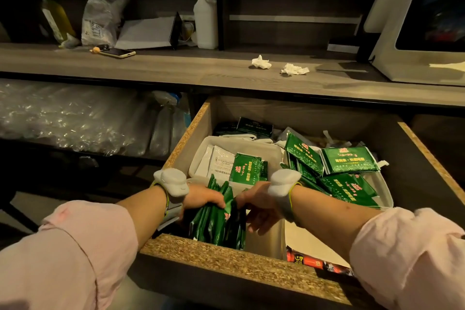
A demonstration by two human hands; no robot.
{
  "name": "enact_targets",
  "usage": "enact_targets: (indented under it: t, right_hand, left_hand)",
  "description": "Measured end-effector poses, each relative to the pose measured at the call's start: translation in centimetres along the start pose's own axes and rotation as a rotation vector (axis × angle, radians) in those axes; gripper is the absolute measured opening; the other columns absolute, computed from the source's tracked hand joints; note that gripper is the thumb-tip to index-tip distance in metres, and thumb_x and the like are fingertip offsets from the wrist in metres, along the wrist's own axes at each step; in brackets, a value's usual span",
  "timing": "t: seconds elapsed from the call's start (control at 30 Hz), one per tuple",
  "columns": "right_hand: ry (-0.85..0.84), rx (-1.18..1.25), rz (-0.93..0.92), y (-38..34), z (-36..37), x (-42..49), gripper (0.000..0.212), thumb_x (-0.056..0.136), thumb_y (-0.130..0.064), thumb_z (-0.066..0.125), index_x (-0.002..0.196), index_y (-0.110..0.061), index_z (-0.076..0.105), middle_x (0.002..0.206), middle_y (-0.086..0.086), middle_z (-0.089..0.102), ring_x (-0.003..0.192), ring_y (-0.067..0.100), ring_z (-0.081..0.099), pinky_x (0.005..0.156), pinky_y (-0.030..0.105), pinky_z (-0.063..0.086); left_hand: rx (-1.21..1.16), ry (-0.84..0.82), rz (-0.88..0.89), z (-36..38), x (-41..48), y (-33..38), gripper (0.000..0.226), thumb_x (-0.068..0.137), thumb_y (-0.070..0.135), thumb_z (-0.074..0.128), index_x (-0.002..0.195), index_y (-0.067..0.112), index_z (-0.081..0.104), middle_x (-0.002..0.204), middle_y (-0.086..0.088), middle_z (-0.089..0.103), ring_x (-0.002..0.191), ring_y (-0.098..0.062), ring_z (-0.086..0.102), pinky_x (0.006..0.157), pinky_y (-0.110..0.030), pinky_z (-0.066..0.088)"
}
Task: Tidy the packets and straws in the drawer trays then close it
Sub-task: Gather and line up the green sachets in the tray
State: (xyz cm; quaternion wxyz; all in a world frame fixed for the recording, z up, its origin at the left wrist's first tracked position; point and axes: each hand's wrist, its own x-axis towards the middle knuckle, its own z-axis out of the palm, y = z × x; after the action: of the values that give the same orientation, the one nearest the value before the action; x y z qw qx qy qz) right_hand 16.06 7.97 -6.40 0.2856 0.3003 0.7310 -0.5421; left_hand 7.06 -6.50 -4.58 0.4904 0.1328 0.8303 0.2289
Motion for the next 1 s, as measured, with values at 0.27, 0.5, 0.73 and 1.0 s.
enact_targets:
  t: [0.27, 0.5, 0.73, 1.0]
  right_hand:
    - [-0.108, 0.048, 0.046, -0.9, 1.5, 0.9, 0.036, 0.095, -0.043, 0.042, 0.085, -0.010, 0.054, 0.076, 0.006, 0.061, 0.069, 0.021, 0.062, 0.077, 0.038, 0.051]
    - [-0.188, 0.106, -0.095, -0.7, 2.3, 1.6, 0.021, 0.094, -0.013, 0.041, 0.087, -0.015, 0.061, 0.095, 0.005, 0.061, 0.100, 0.027, 0.057, 0.092, 0.044, 0.043]
    - [-0.256, 0.060, -0.118, -0.9, 1.0, 1.3, 0.029, 0.096, -0.007, 0.034, 0.090, -0.014, 0.062, 0.090, 0.006, 0.063, 0.086, 0.023, 0.062, 0.081, 0.036, 0.049]
    - [0.097, 0.269, -0.184, -4.1, -3.3, -0.9, 0.027, 0.098, -0.005, 0.037, 0.111, -0.001, 0.060, 0.076, 0.009, 0.058, 0.065, 0.019, 0.056, 0.064, 0.030, 0.050]
  left_hand:
    - [0.308, 0.273, 0.110, -1.2, 0.7, -0.4, 0.072, 0.067, 0.057, 0.063, 0.117, 0.006, 0.063, 0.111, -0.011, 0.069, 0.094, -0.026, 0.065, 0.087, -0.036, 0.055]
    - [0.079, 0.381, 0.266, -2.1, -0.3, 1.4, 0.007, 0.089, 0.012, 0.054, 0.083, 0.011, 0.058, 0.065, -0.005, 0.055, 0.053, -0.018, 0.052, 0.042, -0.016, 0.039]
    - [0.154, 0.093, 0.032, -0.7, -0.4, 1.2, 0.026, 0.099, 0.012, 0.040, 0.117, 0.004, 0.056, 0.069, -0.006, 0.056, 0.054, -0.017, 0.051, 0.050, -0.027, 0.042]
    - [-0.083, 0.177, 0.124, -1.7, 0.2, 5.4, 0.024, 0.099, 0.014, 0.040, 0.077, 0.014, 0.051, 0.065, -0.002, 0.047, 0.048, -0.010, 0.041, 0.038, -0.018, 0.035]
